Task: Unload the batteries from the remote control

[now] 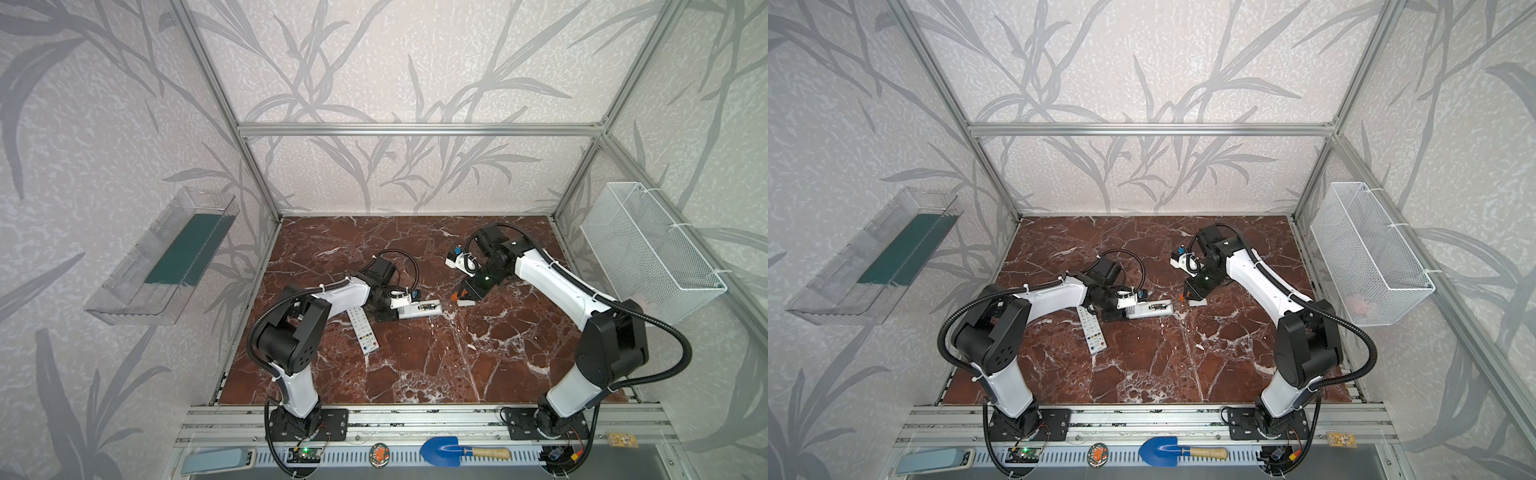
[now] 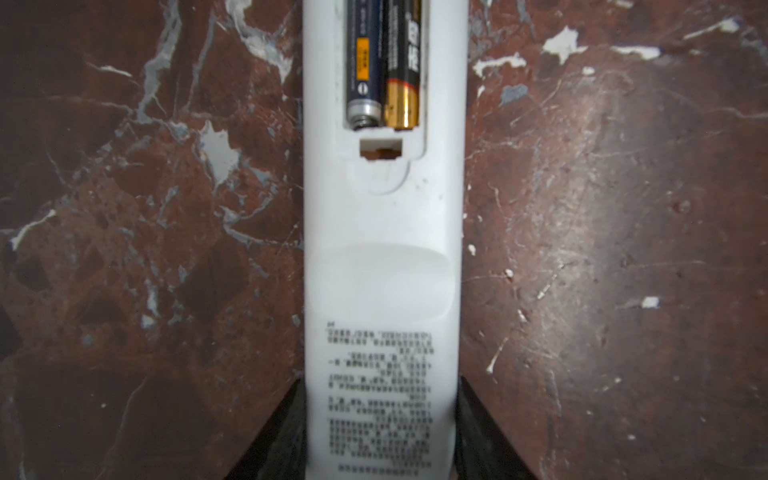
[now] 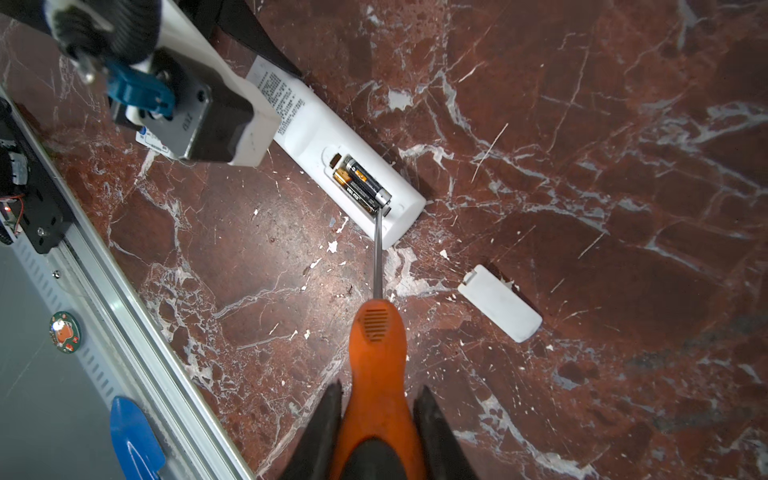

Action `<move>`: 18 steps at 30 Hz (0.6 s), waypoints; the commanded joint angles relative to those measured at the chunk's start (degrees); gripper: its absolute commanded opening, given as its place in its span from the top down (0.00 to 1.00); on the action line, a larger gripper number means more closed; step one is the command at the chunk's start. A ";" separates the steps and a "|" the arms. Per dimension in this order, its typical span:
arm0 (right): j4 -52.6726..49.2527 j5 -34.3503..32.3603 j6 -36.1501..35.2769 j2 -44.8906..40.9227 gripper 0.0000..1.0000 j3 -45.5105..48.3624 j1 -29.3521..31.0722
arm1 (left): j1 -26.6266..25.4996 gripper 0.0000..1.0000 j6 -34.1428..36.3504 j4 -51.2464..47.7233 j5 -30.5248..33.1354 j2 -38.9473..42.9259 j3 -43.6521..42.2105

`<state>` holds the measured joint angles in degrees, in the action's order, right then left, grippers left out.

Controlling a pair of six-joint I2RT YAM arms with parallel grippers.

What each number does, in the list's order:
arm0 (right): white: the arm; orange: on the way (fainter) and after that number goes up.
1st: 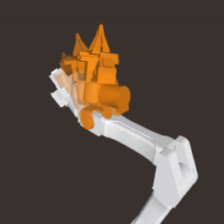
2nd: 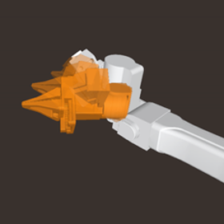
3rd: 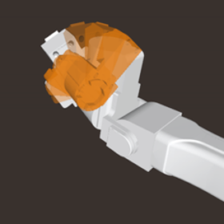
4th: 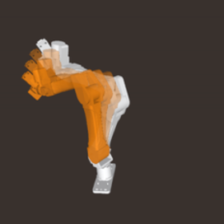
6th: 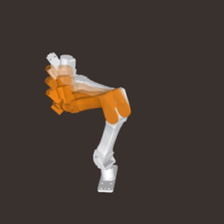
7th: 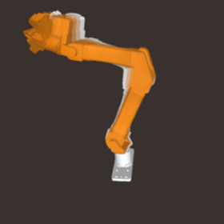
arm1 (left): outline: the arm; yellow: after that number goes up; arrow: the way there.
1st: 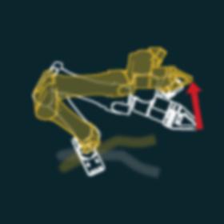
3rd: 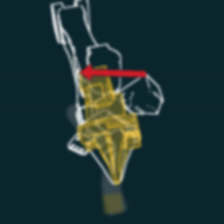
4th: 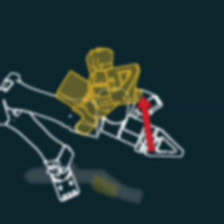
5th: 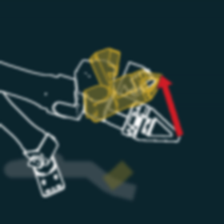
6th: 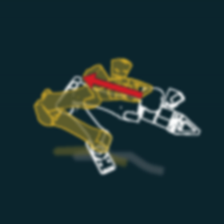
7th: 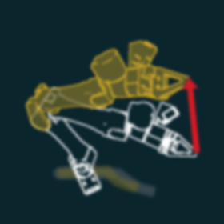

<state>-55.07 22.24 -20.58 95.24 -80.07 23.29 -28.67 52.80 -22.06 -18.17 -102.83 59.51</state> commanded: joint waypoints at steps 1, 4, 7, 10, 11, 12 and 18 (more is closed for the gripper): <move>-0.94 1.35 -3.04 -0.30 1.00 1.91 2.38 | -0.82 1.00 1.52 -4.39 -2.09 0.17 -0.53; -0.91 0.66 -2.89 -0.41 1.00 2.27 2.72 | -0.82 1.00 1.52 -4.57 -2.14 0.11 -0.44; -0.04 1.47 -1.38 -0.53 1.00 2.63 2.51 | -0.81 1.00 1.35 -4.58 -2.13 0.19 -0.53; 3.07 7.91 3.55 -1.09 1.00 3.56 0.23 | -0.87 1.00 1.43 -4.58 -2.16 0.18 -0.44; 5.08 10.89 5.96 -1.62 1.00 4.44 -0.96 | -0.88 1.00 1.41 -4.64 -2.16 0.15 -0.44; 7.05 13.12 7.74 -2.17 1.00 5.46 -1.87 | -0.87 1.00 1.43 -4.70 -2.20 0.09 -0.36; 14.56 24.22 12.70 -4.21 1.00 9.36 -5.15 | -0.87 1.00 1.43 -5.11 -2.82 -0.09 -0.10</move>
<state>-46.48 32.40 -11.22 92.18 -71.70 17.23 -28.67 52.51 -22.35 -18.26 -102.83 59.53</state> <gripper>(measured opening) 0.276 0.488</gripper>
